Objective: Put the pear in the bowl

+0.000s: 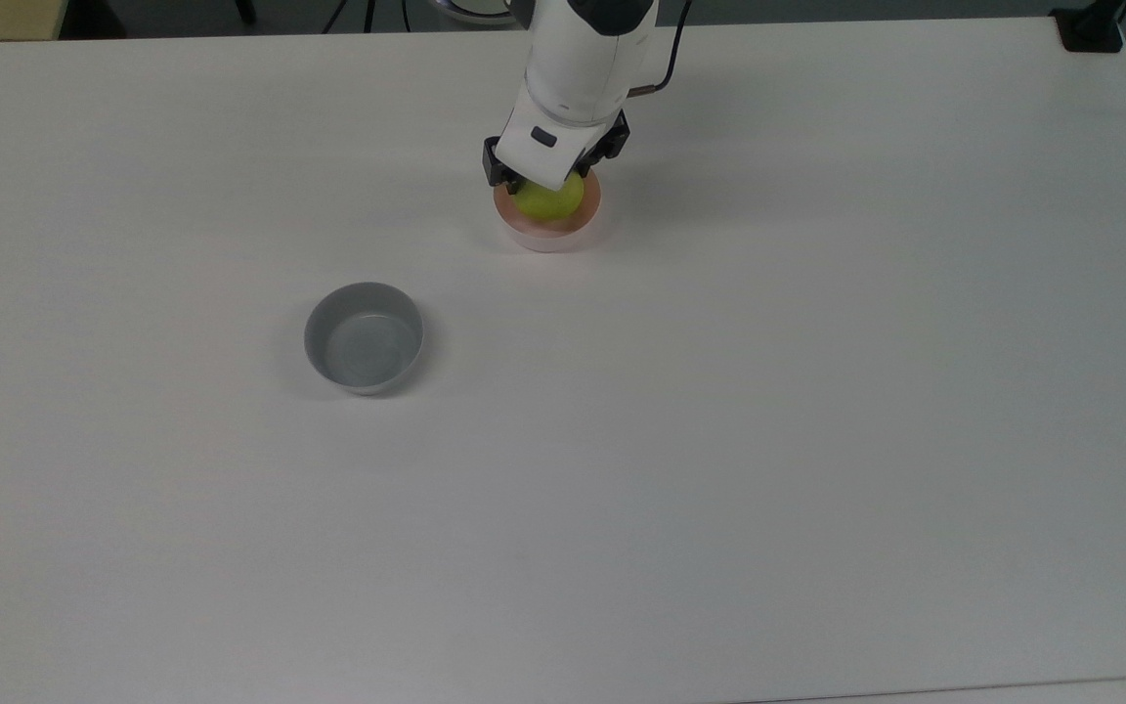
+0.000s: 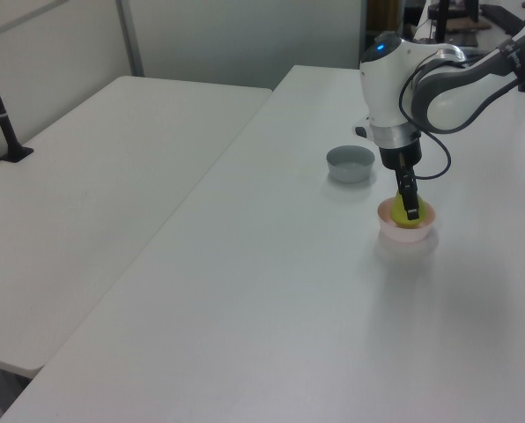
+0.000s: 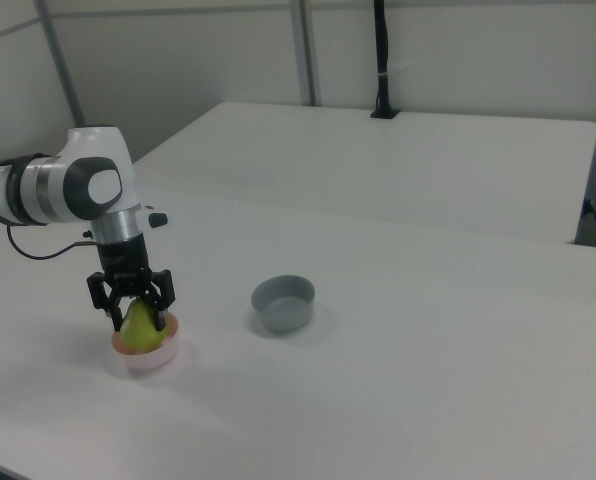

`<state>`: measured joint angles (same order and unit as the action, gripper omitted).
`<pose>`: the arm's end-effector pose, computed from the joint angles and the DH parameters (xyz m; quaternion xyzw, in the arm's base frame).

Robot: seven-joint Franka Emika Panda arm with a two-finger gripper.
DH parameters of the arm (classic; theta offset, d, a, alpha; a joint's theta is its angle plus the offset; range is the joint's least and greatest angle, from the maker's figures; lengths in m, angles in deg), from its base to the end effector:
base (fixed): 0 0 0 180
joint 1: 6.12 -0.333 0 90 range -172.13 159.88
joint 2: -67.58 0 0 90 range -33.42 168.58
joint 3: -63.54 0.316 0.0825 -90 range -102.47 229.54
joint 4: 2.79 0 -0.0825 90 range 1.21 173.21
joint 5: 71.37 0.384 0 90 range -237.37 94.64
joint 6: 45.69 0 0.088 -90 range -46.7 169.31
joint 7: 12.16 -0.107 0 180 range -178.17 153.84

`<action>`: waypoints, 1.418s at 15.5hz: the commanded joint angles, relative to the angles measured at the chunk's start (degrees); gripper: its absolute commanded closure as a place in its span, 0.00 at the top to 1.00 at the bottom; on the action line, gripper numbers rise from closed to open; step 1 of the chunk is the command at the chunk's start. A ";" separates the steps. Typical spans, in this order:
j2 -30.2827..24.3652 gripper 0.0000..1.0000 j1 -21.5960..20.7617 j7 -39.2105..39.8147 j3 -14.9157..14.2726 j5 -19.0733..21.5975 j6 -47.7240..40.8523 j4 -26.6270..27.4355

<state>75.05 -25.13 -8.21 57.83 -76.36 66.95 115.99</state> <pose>0.5284 0.1198 0.3510 0.9774 0.1695 -0.1142 0.0539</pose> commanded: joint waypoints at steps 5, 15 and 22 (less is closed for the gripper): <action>-0.61 0.92 -0.86 -1.40 -0.62 -0.10 2.32 0.84; -2.72 1.00 -0.24 -1.40 -0.62 0.16 -5.22 -4.59; -4.04 1.00 1.95 -1.67 -1.32 1.13 -17.26 -18.47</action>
<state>71.26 -24.40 -9.02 56.90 -76.37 56.25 103.89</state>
